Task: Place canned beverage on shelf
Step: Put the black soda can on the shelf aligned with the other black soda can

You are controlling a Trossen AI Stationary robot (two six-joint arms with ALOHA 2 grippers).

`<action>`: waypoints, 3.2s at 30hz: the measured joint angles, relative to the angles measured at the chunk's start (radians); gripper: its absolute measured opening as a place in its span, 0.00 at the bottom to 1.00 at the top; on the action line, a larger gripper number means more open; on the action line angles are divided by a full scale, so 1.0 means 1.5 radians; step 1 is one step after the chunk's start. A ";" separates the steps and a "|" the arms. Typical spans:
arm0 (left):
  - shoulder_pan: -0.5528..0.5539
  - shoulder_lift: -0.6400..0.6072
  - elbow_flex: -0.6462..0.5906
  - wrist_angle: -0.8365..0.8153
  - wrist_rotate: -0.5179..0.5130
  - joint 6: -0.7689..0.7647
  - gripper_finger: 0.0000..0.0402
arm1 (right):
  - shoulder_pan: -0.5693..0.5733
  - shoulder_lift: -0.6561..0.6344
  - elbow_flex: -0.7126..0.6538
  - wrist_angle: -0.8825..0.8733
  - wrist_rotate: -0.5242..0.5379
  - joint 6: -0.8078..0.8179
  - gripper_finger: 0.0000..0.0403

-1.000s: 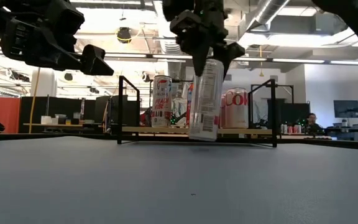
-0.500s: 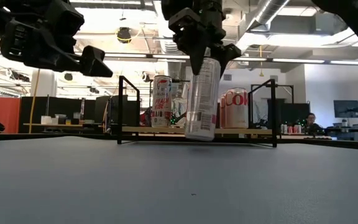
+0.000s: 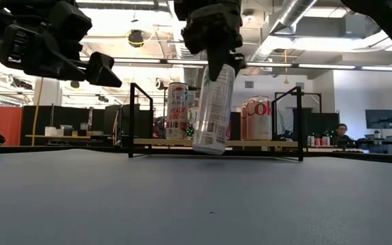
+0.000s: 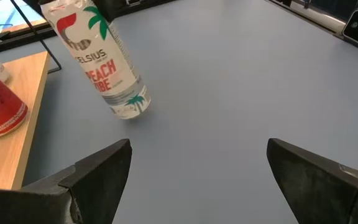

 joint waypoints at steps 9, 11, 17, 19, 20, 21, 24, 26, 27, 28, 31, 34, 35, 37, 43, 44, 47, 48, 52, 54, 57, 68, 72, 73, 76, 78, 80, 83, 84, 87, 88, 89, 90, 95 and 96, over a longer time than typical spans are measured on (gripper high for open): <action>0.000 0.000 0.000 -0.001 0.000 0.008 0.91 | 0.071 0.000 0.000 -0.001 0.123 -0.585 0.66; 0.000 0.000 0.000 -0.001 0.000 0.008 0.91 | 0.086 0.000 0.000 0.015 0.171 -0.699 0.66; 0.000 0.000 0.000 0.004 -0.001 0.007 0.91 | 0.104 0.000 0.000 0.089 0.225 -0.906 0.66; 0.000 0.000 0.000 0.008 -0.001 0.002 0.91 | 0.108 0.001 0.000 0.110 0.221 -0.939 0.66; 0.000 0.000 0.000 0.009 -0.001 -0.002 0.91 | 0.111 0.001 0.000 0.121 0.214 -0.953 0.66; 0.000 0.000 0.000 0.009 -0.002 -0.006 0.91 | 0.111 0.001 0.000 0.130 0.205 -0.964 0.66; 0.000 0.000 0.000 0.008 -0.013 -0.019 0.91 | 0.114 0.001 0.000 0.138 0.177 -1.005 0.66; 0.000 0.000 0.000 0.008 -0.026 -0.028 0.91 | 0.116 0.001 0.000 0.131 0.157 -1.033 0.66; 0.000 0.000 0.000 0.008 -0.032 -0.032 0.91 | 0.117 0.000 -0.003 0.126 0.144 -1.046 0.66; 0.000 0.000 0.000 0.008 -0.037 -0.032 0.91 | 0.117 0.000 -0.010 0.126 0.134 -1.059 0.66; 0.000 0.000 0.000 0.009 -0.042 -0.032 0.91 | 0.117 0.001 -0.030 0.104 0.133 -1.098 0.66; 0.000 0.000 0.000 0.011 -0.042 -0.032 0.91 | 0.121 0.000 -0.052 0.112 0.157 -1.116 0.66; 0.000 0.000 0.000 0.012 -0.042 -0.032 0.91 | 0.123 -0.001 -0.054 0.114 0.161 -1.116 0.66; 0.000 0.000 0.000 0.012 -0.042 -0.032 0.91 | 0.125 -0.001 -0.056 0.114 0.176 -1.113 0.66; 0.000 0.000 0.000 0.012 -0.042 -0.033 0.91 | 0.140 -0.001 -0.058 0.121 0.199 -1.077 0.67; 0.000 0.000 0.000 0.013 -0.042 -0.032 0.91 | 0.142 -0.001 -0.058 0.125 0.202 -1.060 0.67; 0.000 0.000 0.000 0.013 -0.042 -0.027 0.91 | 0.151 -0.001 -0.058 0.131 0.210 -1.027 0.69; 0.000 0.000 0.000 0.014 -0.042 -0.027 0.91 | 0.154 -0.001 -0.058 0.130 0.215 -1.024 0.69; 0.000 0.000 0.000 0.022 -0.042 -0.031 0.91 | 0.163 -0.001 -0.058 0.135 0.233 -1.022 0.72; 0.000 0.000 0.000 0.025 -0.042 -0.034 0.91 | 0.163 0.000 -0.058 0.146 0.249 -1.022 0.73; 0.000 0.000 0.000 0.027 -0.042 -0.040 0.91 | 0.166 0.000 -0.058 0.173 0.274 -1.022 0.75; 0.000 0.000 0.000 0.025 -0.042 -0.060 0.91 | 0.154 0.001 -0.058 0.193 0.316 -1.002 0.80; 0.000 0.000 0.000 0.025 -0.042 -0.060 0.91 | 0.151 0.001 -0.058 0.192 0.318 -0.999 0.81; 0.000 0.000 0.000 0.025 -0.042 -0.060 0.91 | 0.151 0.000 -0.058 0.190 0.318 -0.999 0.81; 0.000 0.000 0.000 0.025 -0.042 -0.060 0.91 | 0.150 0.000 -0.058 0.185 0.318 -0.987 0.81; 0.000 0.000 0.000 0.025 -0.042 -0.060 0.91 | 0.149 0.000 -0.058 0.182 0.318 -0.978 0.81; 0.000 0.000 0.000 0.025 -0.042 -0.060 0.91 | 0.148 -0.001 -0.058 0.180 0.318 -0.968 0.81; 0.000 0.000 0.000 0.025 -0.042 -0.060 0.91 | 0.148 -0.001 -0.058 0.176 0.319 -0.959 0.81; 0.000 0.000 0.000 0.025 -0.042 -0.060 0.91 | 0.149 -0.001 -0.058 0.173 0.318 -0.959 0.81; 0.000 0.000 0.000 0.025 -0.042 -0.060 0.91 | 0.149 -0.001 -0.058 0.161 0.320 -0.947 0.81; 0.000 0.000 0.000 0.025 -0.042 -0.060 0.91 | 0.148 -0.001 -0.058 0.157 0.324 -0.937 0.81; 0.000 0.000 0.000 0.025 -0.042 -0.060 0.91 | 0.148 -0.001 -0.058 0.152 0.328 -0.927 0.81; 0.000 0.000 0.000 0.025 -0.042 -0.060 0.91 | 0.148 -0.001 -0.058 0.144 0.329 -0.916 0.81; 0.000 0.000 0.000 0.025 -0.042 -0.061 0.91 | 0.148 -0.001 -0.058 0.112 0.330 -0.867 0.81; 0.000 0.000 0.000 0.025 -0.042 -0.061 0.91 | 0.148 -0.001 -0.058 0.106 0.330 -0.860 0.81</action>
